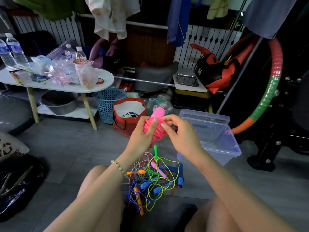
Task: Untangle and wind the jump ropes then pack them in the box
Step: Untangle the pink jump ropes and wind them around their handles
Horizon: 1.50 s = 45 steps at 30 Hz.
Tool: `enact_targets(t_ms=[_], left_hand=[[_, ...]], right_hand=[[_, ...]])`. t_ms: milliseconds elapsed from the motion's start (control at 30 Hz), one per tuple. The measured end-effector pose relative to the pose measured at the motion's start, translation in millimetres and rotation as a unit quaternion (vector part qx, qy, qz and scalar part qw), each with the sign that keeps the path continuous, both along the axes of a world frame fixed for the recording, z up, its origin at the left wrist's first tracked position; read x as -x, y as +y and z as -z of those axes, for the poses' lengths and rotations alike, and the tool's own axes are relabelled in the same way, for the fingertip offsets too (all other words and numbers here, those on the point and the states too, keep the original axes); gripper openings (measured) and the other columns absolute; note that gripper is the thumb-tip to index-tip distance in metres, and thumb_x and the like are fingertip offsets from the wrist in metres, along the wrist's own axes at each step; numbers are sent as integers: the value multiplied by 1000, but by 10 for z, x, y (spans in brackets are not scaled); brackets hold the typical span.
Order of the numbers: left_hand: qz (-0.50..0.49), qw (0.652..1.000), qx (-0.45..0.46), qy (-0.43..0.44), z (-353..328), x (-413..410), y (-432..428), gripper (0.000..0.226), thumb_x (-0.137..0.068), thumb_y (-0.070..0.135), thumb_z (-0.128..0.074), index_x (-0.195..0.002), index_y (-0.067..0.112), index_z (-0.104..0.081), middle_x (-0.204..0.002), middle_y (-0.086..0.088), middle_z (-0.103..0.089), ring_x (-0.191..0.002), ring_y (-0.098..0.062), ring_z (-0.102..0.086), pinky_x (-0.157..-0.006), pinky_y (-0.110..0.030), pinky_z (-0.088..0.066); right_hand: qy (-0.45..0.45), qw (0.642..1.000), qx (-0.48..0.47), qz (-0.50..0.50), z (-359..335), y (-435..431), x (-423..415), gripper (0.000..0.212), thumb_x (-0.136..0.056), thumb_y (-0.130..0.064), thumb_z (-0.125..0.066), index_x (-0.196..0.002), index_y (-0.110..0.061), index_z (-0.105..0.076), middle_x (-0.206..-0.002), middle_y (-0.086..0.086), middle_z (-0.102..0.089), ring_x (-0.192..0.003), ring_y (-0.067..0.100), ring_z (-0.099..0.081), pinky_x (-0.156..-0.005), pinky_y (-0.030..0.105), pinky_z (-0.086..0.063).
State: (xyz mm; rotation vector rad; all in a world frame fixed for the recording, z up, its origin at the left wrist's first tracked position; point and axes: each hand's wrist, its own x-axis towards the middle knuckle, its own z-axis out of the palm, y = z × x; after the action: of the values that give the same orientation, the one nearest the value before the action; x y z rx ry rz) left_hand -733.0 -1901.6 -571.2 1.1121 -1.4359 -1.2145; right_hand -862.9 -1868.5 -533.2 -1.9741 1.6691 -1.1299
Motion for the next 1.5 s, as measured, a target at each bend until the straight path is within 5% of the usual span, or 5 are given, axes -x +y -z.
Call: enact_targets(t_ms=[300,600,967,1367,1500], left_hand=[[20,995,-96,36,-34,-106,33,27,-94,50,-43,-95,23,-48,-62,-3,-56,-42,-16,-47,-38,-21,-38],[-11,990,-113,82,-49,-21,91,29,-97,44,-42,-101,16,-44,-63,-4,-53,-37,-12,-45,-35,-21,-37],[-59,991,-75,89,18,14,-14,38,-94,48,-46,-104,12,-45,-62,-6,-53,-38,-15,-41,-36,-21,-32],[-74,992,-70,72,162,24,-72,26,-93,49,-48,-92,23,-41,-57,-3,-53,-37,-15,-42,-38,-23,-31],[-58,988,-99,100,248,19,-76,33,-95,48,-46,-99,15,-43,-60,-6,-50,-36,-14,-40,-36,-21,-31]], right_hand=[[17,997,-2,-71,29,52,-34,24,-79,-30,-73,-86,-21,-52,-80,-4,-53,-81,6,-50,-74,17,-39],[101,987,122,-41,94,36,-78,11,-80,-16,-72,-79,-12,-62,-71,-25,-44,-76,4,-36,-70,10,-32],[126,984,105,70,141,83,-207,13,-81,-23,-71,-90,-14,-67,-81,-6,-64,-83,7,-45,-66,19,-28],[-19,992,62,108,427,97,-353,13,-82,-23,-69,-92,-19,-62,-88,-12,-53,-93,8,-40,-75,11,-30],[-92,992,42,75,453,57,-333,21,-81,-19,-71,-75,-28,-53,-91,-6,-51,-98,12,-42,-83,3,-27]])
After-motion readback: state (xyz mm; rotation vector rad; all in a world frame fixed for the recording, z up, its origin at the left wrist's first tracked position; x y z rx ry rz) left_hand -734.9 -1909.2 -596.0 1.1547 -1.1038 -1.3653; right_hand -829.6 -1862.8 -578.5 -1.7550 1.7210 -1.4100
